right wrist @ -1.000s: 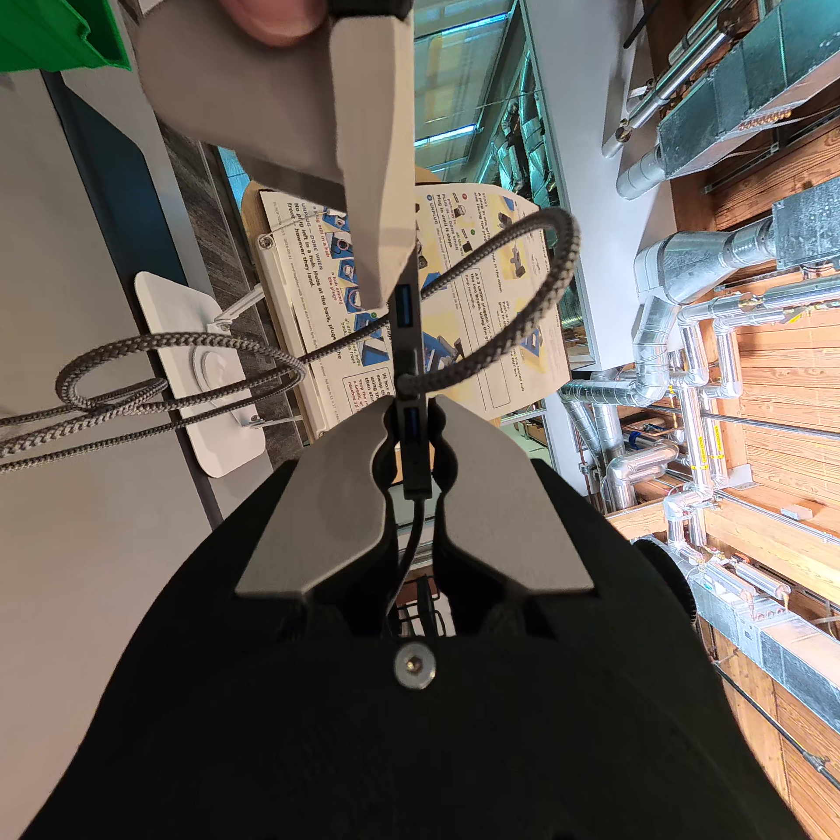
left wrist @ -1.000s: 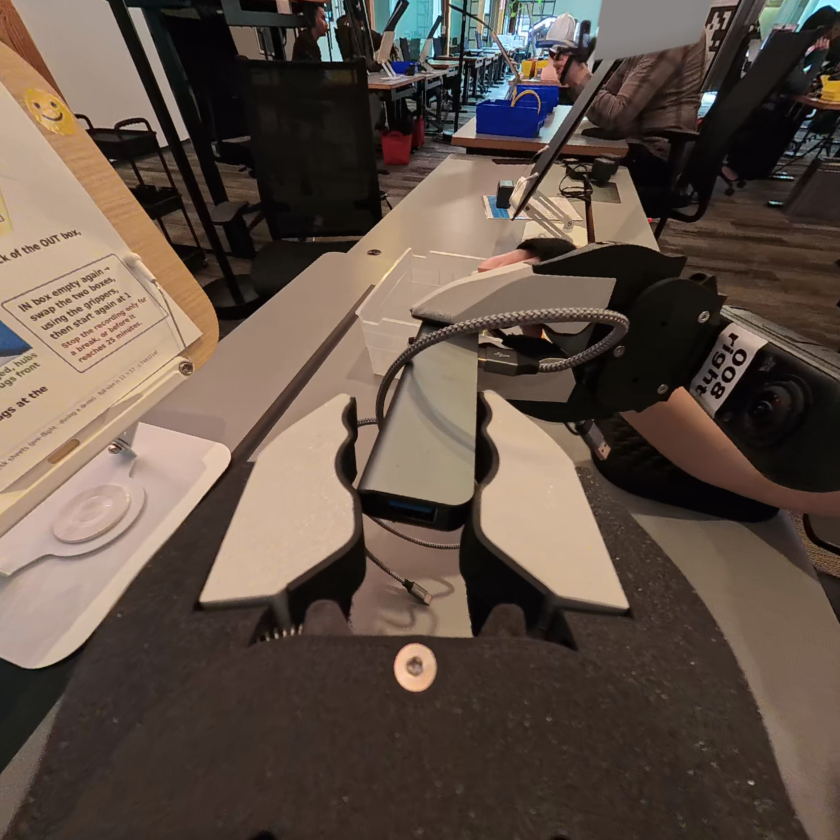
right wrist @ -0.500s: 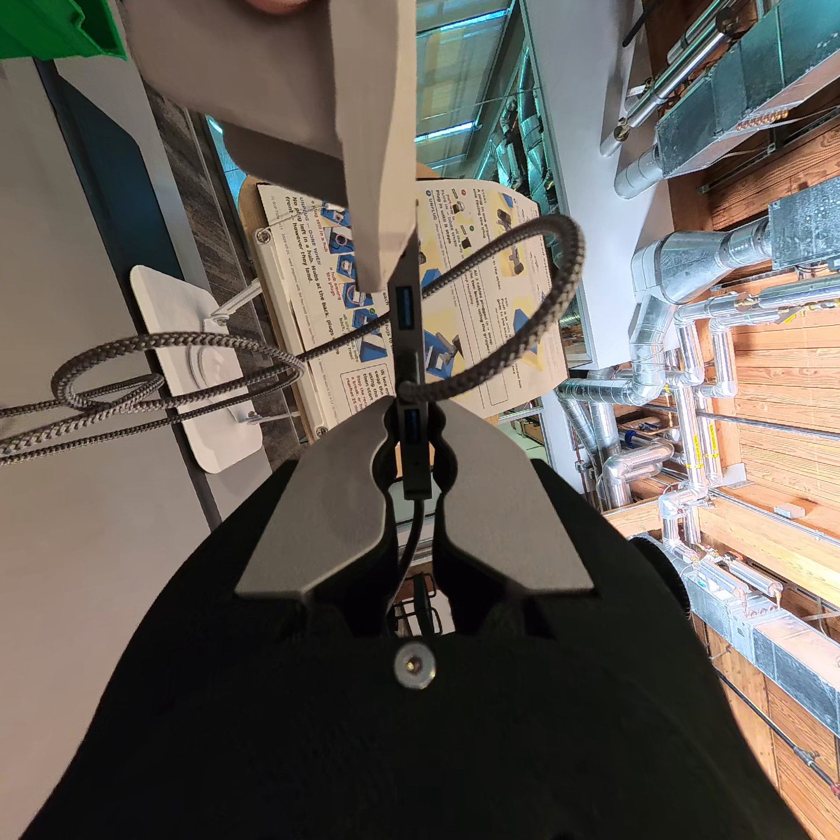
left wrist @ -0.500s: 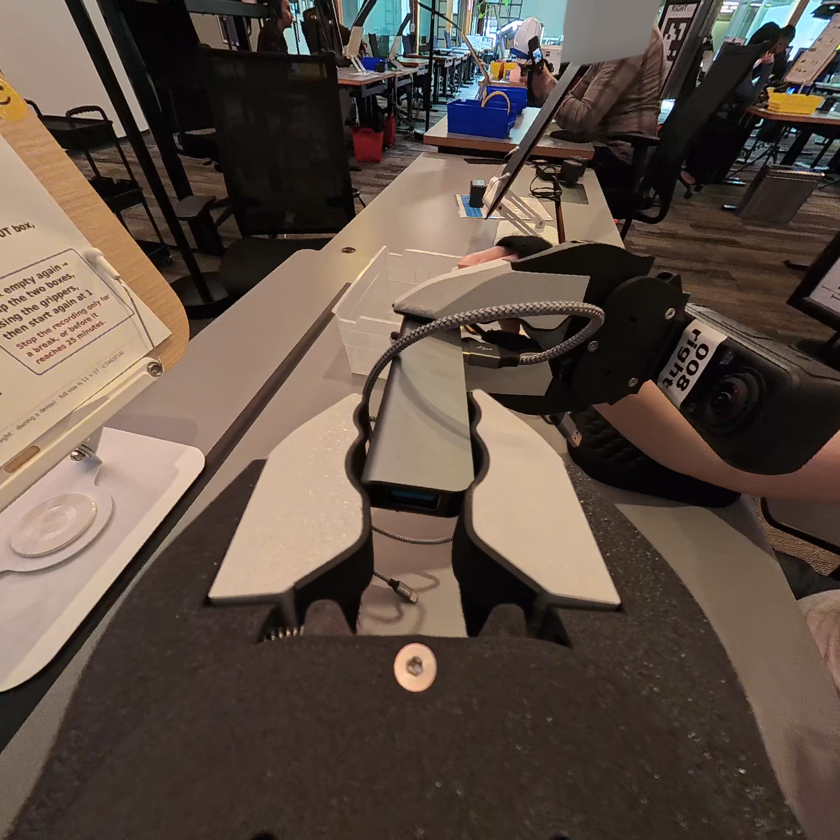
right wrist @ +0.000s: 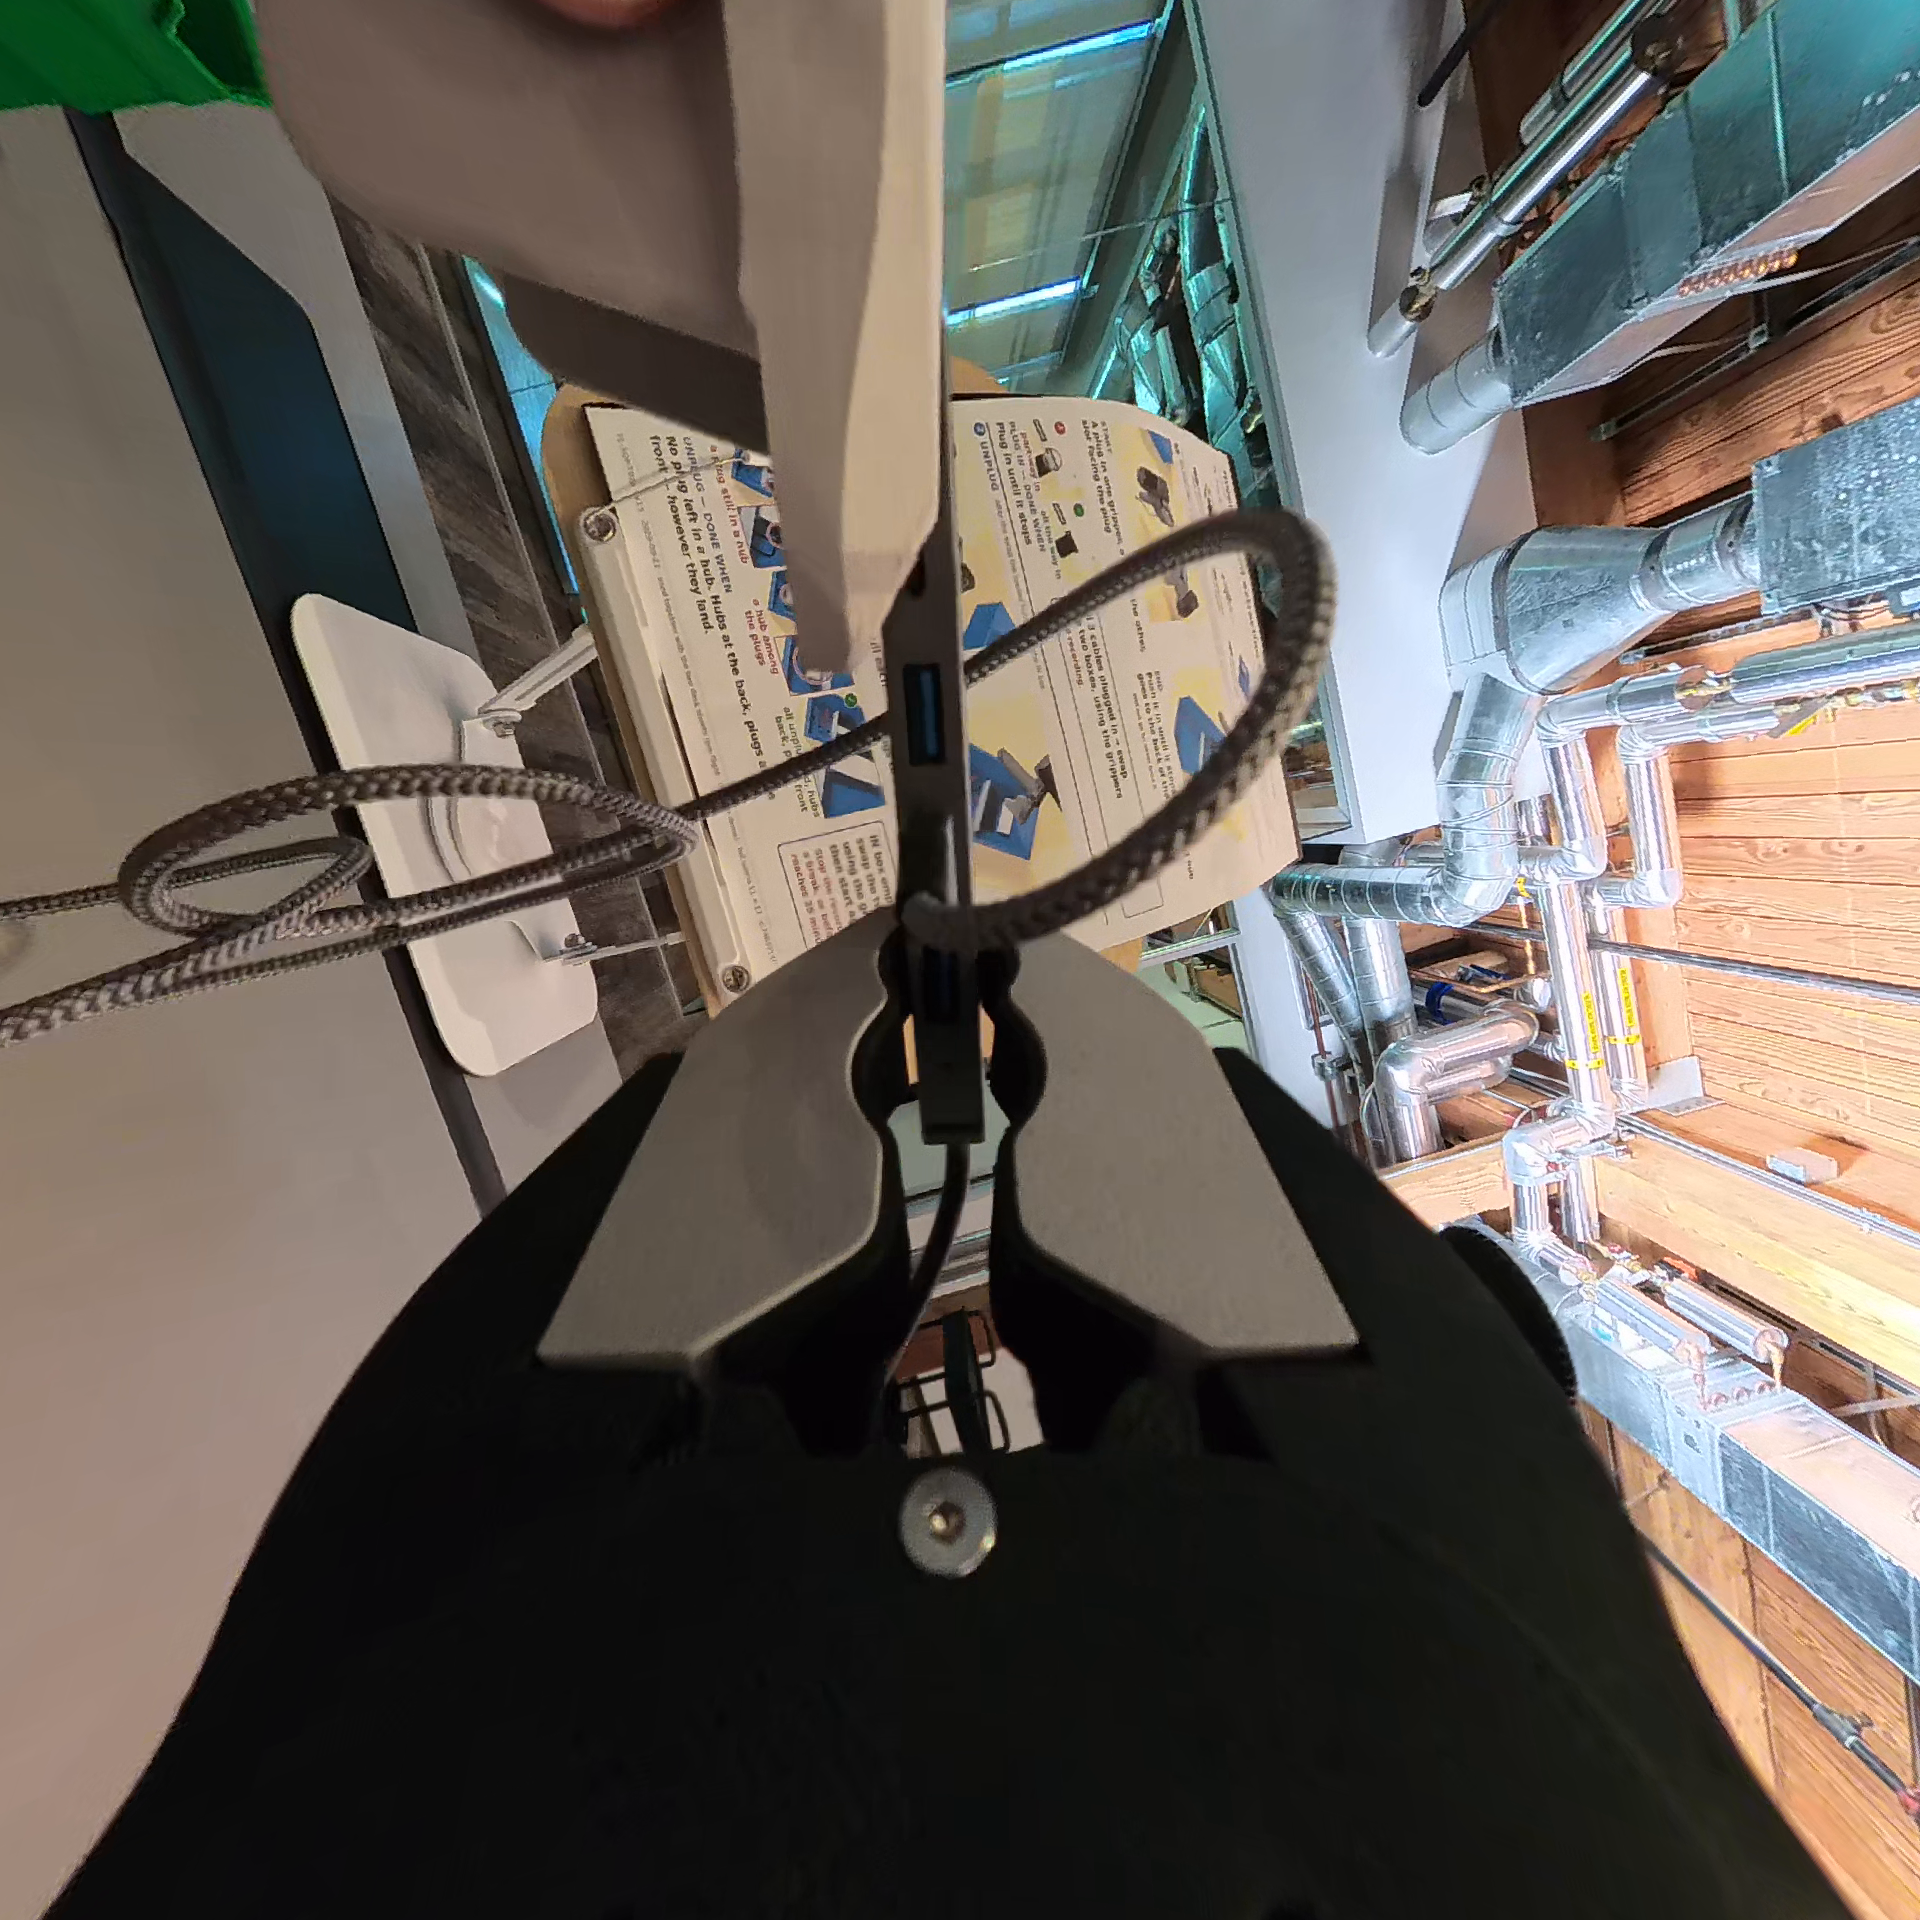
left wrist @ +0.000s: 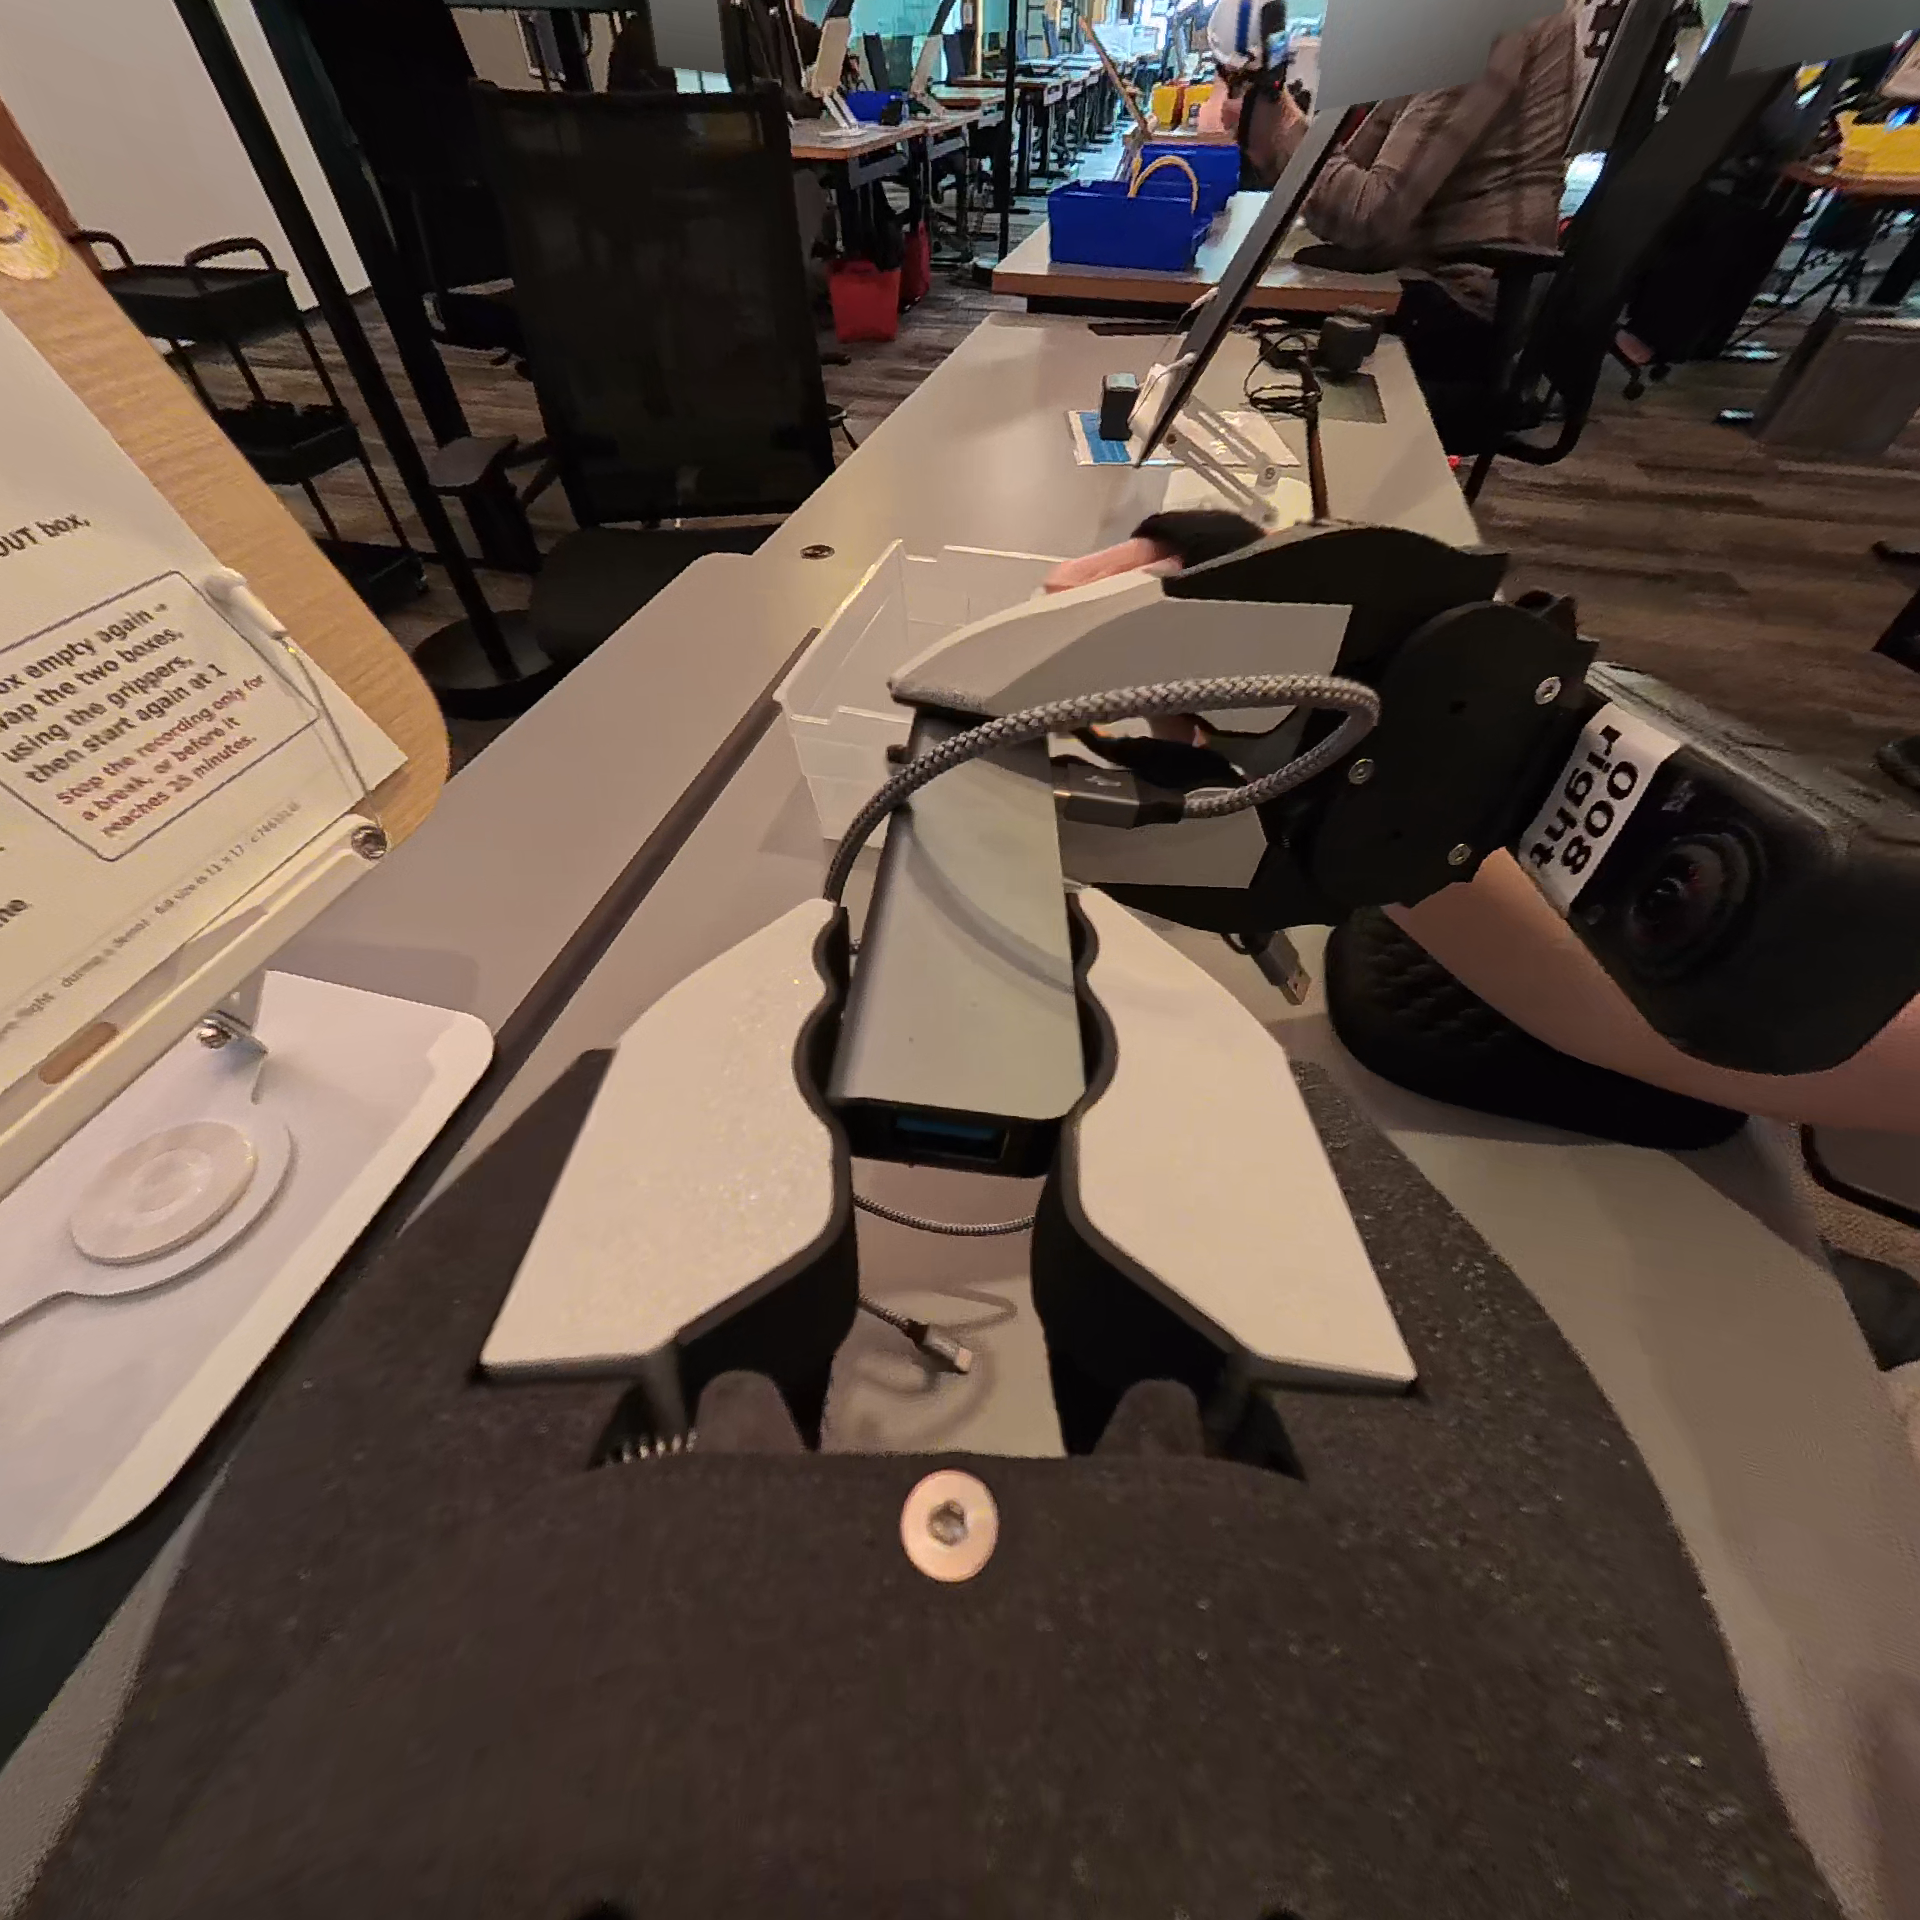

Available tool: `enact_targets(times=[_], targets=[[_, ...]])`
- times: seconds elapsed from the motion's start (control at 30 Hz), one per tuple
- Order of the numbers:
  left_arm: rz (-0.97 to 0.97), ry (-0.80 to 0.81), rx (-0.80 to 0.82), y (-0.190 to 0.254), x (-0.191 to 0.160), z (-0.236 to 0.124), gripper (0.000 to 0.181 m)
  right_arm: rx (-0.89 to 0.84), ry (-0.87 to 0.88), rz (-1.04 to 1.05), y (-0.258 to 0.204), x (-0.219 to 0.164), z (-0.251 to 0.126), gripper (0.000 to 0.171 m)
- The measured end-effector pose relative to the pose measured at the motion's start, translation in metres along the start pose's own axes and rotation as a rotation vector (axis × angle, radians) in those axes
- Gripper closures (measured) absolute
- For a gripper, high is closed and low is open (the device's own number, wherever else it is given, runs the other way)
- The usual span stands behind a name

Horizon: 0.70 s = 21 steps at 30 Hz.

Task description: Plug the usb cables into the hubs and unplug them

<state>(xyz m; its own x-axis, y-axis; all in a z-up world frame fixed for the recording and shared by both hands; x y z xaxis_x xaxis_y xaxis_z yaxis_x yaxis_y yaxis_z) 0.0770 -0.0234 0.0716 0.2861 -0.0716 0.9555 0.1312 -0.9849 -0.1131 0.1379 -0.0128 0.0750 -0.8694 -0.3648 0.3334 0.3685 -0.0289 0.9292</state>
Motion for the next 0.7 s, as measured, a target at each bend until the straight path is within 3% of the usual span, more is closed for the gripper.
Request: enact_targets(times=[0.23,0.7], targets=[[-0.048,0.05,-0.022,-0.0029,0.0013,-0.0015,0.14,0.011,0.008,-0.027,-0.0055,0.0025,0.0003,0.16],[0.063,0.009,0.054,-0.0011,-0.0004,0.0033,0.142,-0.047,0.025,-0.026,-0.0032,-0.0025,0.0004,0.16]])
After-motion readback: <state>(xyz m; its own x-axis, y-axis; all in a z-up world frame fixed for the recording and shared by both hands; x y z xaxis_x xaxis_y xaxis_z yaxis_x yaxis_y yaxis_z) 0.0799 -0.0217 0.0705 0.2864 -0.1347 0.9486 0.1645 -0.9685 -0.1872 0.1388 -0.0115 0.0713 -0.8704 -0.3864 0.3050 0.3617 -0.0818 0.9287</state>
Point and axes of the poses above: each gripper's, where its closed fingertips meet, z out along the fingers, x out of its top, y = z × x across the jaws, the point moved 2 cm from there along -z, back along the fingers, and after that the axes turned 7 degrees about z, right-handed, at the moved point
